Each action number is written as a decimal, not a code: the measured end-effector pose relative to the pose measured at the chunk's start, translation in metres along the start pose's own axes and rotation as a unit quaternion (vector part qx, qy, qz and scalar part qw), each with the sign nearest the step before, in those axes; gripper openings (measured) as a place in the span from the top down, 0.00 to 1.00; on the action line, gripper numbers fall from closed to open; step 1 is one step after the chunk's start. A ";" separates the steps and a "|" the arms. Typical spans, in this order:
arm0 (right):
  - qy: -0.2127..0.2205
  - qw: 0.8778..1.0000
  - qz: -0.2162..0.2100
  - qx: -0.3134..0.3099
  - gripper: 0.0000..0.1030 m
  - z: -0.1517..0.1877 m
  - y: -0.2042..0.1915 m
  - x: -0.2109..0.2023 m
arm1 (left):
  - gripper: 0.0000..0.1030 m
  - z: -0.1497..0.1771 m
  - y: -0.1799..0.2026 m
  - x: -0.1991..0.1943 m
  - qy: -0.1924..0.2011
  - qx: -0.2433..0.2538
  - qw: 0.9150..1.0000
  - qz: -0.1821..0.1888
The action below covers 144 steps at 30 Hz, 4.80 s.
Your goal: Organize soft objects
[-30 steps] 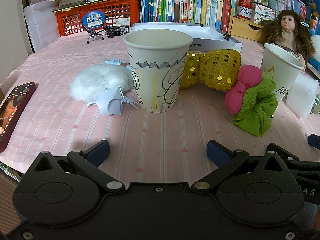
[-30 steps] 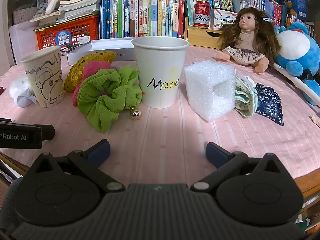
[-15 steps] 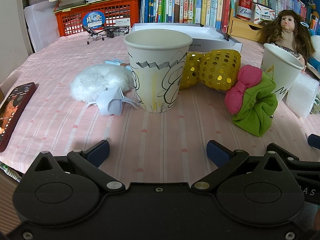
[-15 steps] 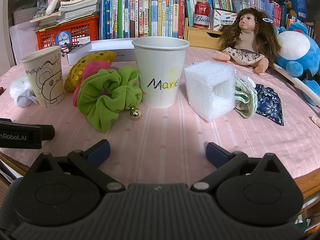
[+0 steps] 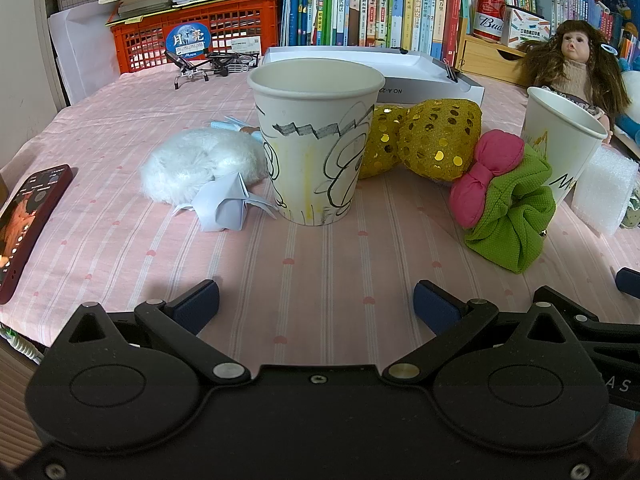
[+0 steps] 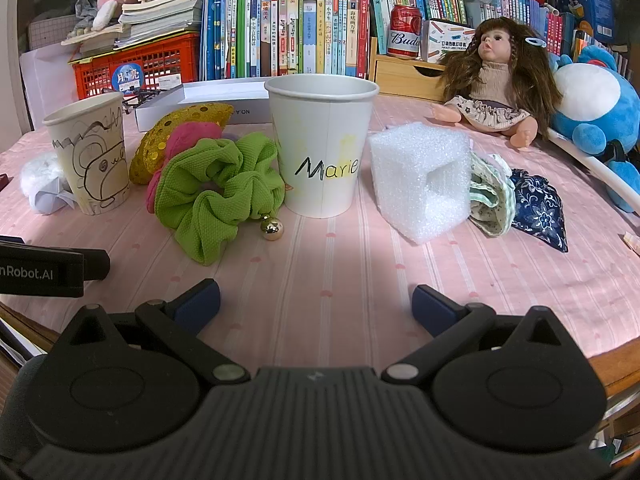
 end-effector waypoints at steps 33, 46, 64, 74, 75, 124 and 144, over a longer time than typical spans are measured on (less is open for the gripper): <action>0.021 1.000 -0.003 -0.005 0.00 -0.002 0.003 -0.004 | 0.00 -0.002 0.001 -0.005 0.007 0.002 1.000 0.003; 0.049 0.999 -0.013 -0.008 0.00 0.001 0.002 -0.005 | 0.00 0.001 -0.008 -0.010 0.060 0.011 0.998 0.017; 0.080 0.996 -0.044 -0.016 0.00 -0.007 -0.010 -0.015 | 0.00 -0.002 -0.017 -0.017 0.073 -0.007 0.997 0.029; 0.119 0.991 -0.054 -0.035 0.01 -0.034 -0.025 -0.020 | 0.00 -0.026 -0.040 -0.031 0.118 -0.029 0.993 0.016; 0.122 0.990 -0.054 -0.036 0.01 -0.036 -0.025 -0.019 | 0.00 -0.028 -0.042 -0.031 0.119 -0.029 0.992 0.013; 0.088 0.995 -0.029 -0.023 0.60 -0.019 -0.004 -0.035 | 0.75 0.007 0.010 -0.033 0.061 -0.020 0.991 0.120; 0.096 0.994 -0.046 0.003 0.13 -0.028 -0.005 -0.011 | 0.40 -0.004 0.020 -0.022 0.087 0.005 0.992 0.096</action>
Point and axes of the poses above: each gripper's, at about its wrist camera, not at the fingertips, and x roughly the way its jaws point, y to its right, z to its underside, the point moved 9 cm from there along x, roughly the way its jaws point, and after that the axes turned 8 degrees about -x, right-handed, at the moved point
